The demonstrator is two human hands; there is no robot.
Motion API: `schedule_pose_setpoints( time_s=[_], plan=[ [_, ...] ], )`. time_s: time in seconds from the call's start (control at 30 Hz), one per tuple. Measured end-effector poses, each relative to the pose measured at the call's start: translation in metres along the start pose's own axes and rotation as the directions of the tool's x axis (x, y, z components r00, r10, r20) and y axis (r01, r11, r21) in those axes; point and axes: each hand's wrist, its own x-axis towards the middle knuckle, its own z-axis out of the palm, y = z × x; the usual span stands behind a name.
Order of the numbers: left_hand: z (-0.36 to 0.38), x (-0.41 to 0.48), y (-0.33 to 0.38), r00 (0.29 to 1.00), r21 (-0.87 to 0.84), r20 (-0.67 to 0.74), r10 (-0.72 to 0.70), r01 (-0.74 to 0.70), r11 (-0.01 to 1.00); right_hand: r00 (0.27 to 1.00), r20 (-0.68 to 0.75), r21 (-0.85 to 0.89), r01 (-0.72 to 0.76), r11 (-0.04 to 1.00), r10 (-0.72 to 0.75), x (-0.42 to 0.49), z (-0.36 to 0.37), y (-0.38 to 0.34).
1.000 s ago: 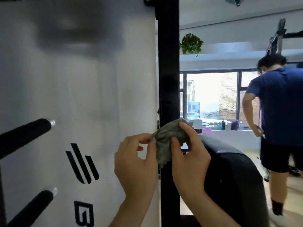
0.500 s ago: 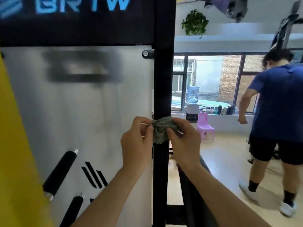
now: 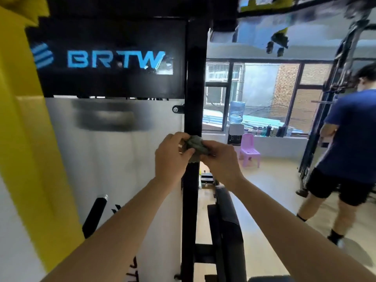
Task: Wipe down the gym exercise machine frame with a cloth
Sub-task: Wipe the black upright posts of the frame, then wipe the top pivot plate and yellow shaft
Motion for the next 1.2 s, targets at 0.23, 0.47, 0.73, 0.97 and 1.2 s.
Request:
schedule_pose_setpoints(
  time_s=[0.23,0.47,0.73,0.97,1.2],
  plan=[
    [-0.011,0.032,0.014,0.999,0.074,-0.003,0.037,-0.037,0.997,0.997,-0.071,0.129,-0.015,0.992,0.025,0.029,-0.022,-0.047],
    [-0.040,0.068,0.036,0.989,0.131,-0.052,0.140,-0.132,0.983,0.961,-0.256,0.195,-0.059,0.979,0.109,0.056,-0.023,-0.075],
    [-0.076,0.090,0.069,0.964,0.072,-0.101,0.247,-0.241,0.968,0.945,-0.321,0.124,0.101,0.987,-0.057,0.061,-0.053,-0.119],
    [-0.136,0.079,0.121,0.804,0.036,-0.309,0.508,-0.524,0.851,0.713,-0.416,-0.222,0.522,0.824,-0.564,0.027,-0.096,-0.165],
    [-0.174,0.120,0.210,0.722,0.124,-0.439,0.535,-0.541,0.832,0.506,-0.505,-0.379,0.598,0.706,-0.700,0.049,-0.177,-0.233]
  ],
)
